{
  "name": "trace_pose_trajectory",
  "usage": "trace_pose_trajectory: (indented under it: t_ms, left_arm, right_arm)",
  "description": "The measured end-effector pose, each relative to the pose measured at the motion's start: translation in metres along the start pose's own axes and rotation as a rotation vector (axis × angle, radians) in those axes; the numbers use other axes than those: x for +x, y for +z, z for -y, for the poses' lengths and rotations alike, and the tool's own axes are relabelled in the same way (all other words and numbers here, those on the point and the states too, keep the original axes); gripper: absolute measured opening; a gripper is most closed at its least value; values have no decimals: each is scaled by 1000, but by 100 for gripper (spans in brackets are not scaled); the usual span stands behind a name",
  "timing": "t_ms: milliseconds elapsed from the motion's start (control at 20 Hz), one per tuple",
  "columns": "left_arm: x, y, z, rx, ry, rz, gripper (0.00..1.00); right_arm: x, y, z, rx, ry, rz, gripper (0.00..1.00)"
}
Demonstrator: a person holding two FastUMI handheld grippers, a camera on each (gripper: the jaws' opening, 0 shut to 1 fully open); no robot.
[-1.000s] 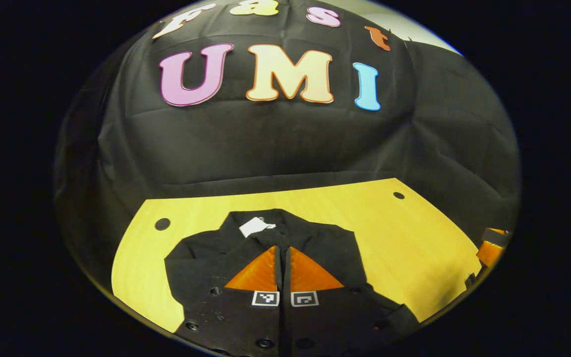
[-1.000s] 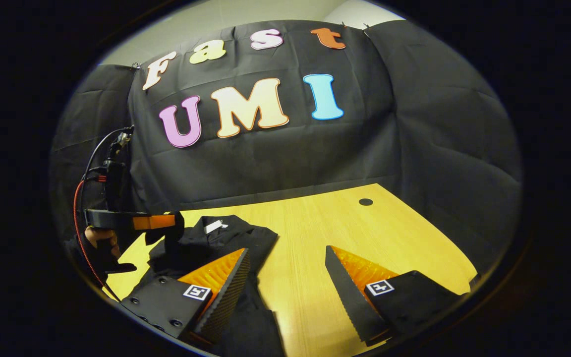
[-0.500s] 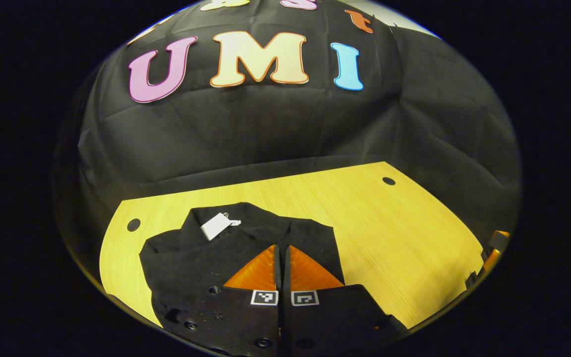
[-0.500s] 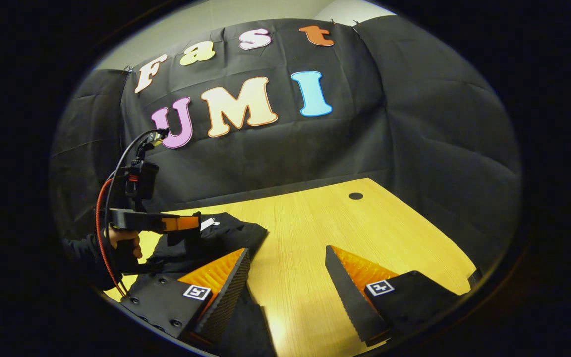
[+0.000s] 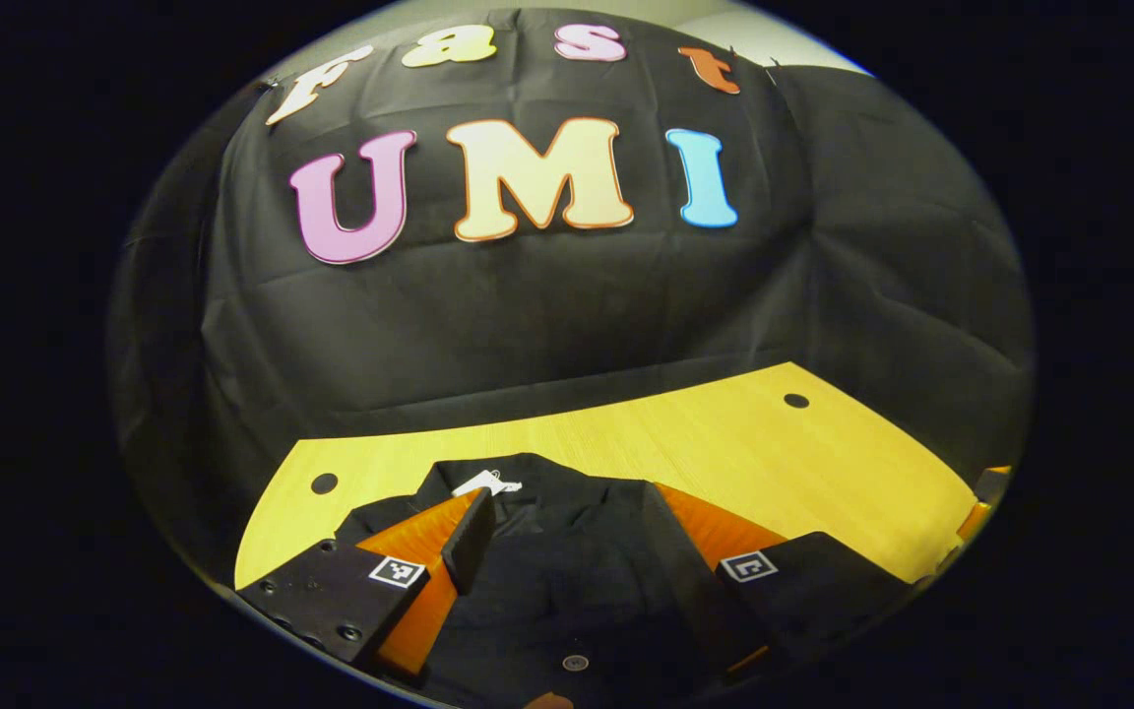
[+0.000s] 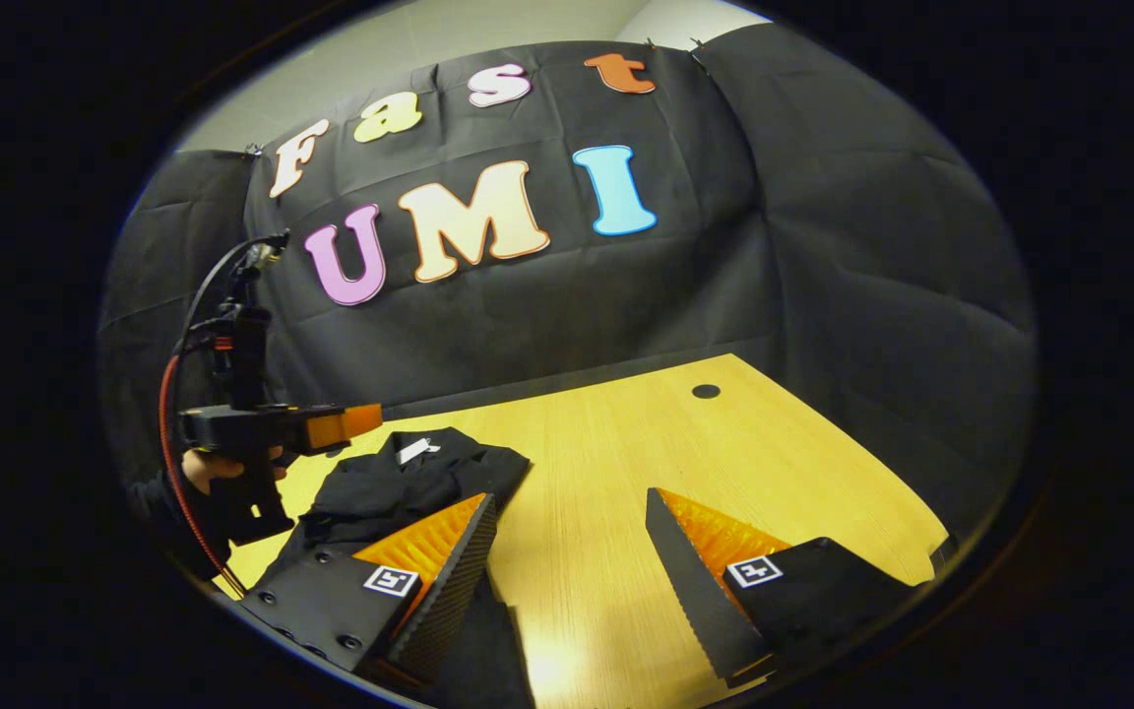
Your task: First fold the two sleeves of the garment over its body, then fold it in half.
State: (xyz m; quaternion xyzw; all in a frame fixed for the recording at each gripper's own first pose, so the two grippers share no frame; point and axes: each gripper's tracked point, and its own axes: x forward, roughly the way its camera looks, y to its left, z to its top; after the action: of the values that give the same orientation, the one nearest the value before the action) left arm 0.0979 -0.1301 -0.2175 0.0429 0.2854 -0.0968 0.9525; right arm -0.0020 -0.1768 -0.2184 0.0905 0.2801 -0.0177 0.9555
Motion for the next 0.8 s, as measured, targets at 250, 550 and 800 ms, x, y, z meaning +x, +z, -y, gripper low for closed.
trace_pose_trajectory:
  t_ms: [250, 550, 800]
  left_arm:
    - [-69, -34, -39, -22, 69, -39, 95]
    - [-145, -97, -99, -68, 144, -137, 100]
    - [-188, -141, -135, -113, 180, -185, 95]
  right_arm:
    - [-3, -15, -19, -43, 96, -38, 98]
    - [-20, -50, -46, -64, 102, -92, 98]
    - [-41, -89, -73, -128, 96, -144, 98]
